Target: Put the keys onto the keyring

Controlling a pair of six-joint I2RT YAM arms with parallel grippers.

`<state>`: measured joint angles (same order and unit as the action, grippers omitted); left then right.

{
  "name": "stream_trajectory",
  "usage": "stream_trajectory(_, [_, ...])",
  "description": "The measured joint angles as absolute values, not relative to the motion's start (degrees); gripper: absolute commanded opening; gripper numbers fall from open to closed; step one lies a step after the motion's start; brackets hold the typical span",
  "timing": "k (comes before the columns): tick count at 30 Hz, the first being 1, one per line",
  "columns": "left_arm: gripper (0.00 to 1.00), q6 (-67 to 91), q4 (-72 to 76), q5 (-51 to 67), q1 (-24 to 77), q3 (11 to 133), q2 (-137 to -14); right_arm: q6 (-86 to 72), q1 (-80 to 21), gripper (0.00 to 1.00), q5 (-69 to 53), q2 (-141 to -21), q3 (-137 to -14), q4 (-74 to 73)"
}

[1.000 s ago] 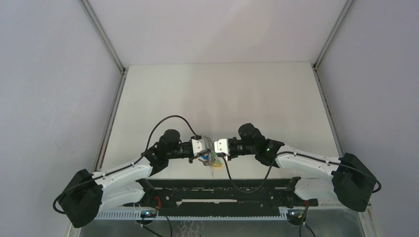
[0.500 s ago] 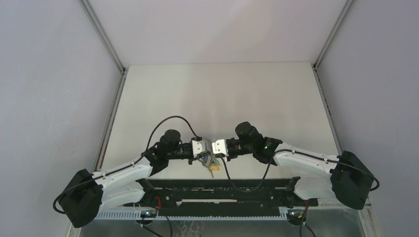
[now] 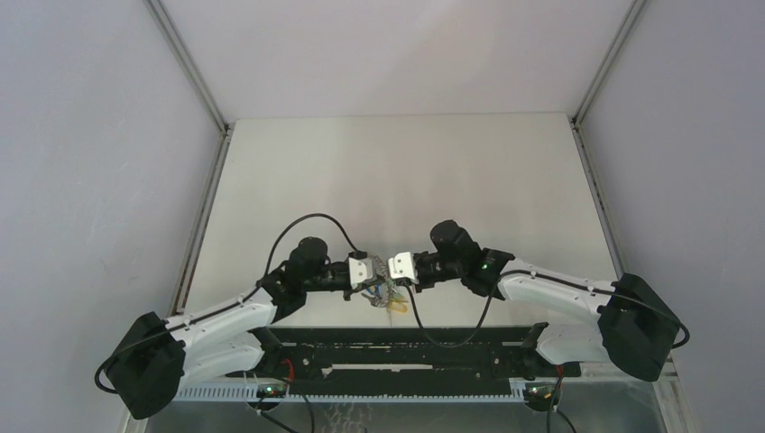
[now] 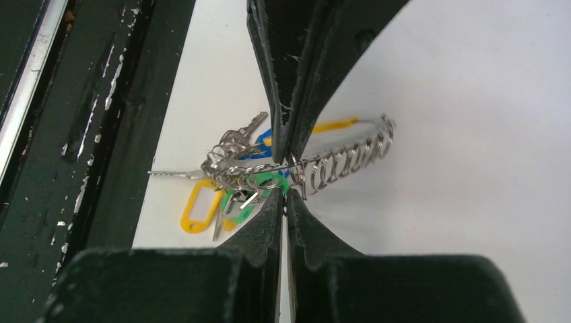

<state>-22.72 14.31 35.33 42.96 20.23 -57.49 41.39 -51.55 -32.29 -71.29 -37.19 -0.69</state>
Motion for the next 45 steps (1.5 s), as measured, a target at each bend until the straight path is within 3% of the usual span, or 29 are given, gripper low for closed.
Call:
stream_trajectory(15, [0.0, -24.1, 19.3, 37.4, 43.0, 18.9, -55.9, 36.2, -47.2, 0.0, -33.8, -71.1, -37.2, -0.7])
stream_trajectory(24, [0.0, -22.9, 20.7, 36.7, 43.0, 18.6, -55.6, 18.5, -38.5, 0.0, -22.7, -69.3, -37.3, -0.4])
stream_trajectory(34, [0.0, -19.0, 21.3, 30.0, 42.2, 18.6, -56.4, -2.7, -35.0, 0.0, -15.4, -69.6, -40.9, -14.7])
stream_trajectory(42, [0.0, -17.5, 21.4, 28.4, 41.5, 18.6, -57.0, -11.2, -32.9, 0.0, -10.7, -80.2, -44.1, -20.8])
stream_trajectory(45, [0.0, -17.5, 21.4, 28.4, 41.5, 18.6, -57.0, -11.9, -32.6, 0.06, -8.9, -85.8, -46.2, -20.4])
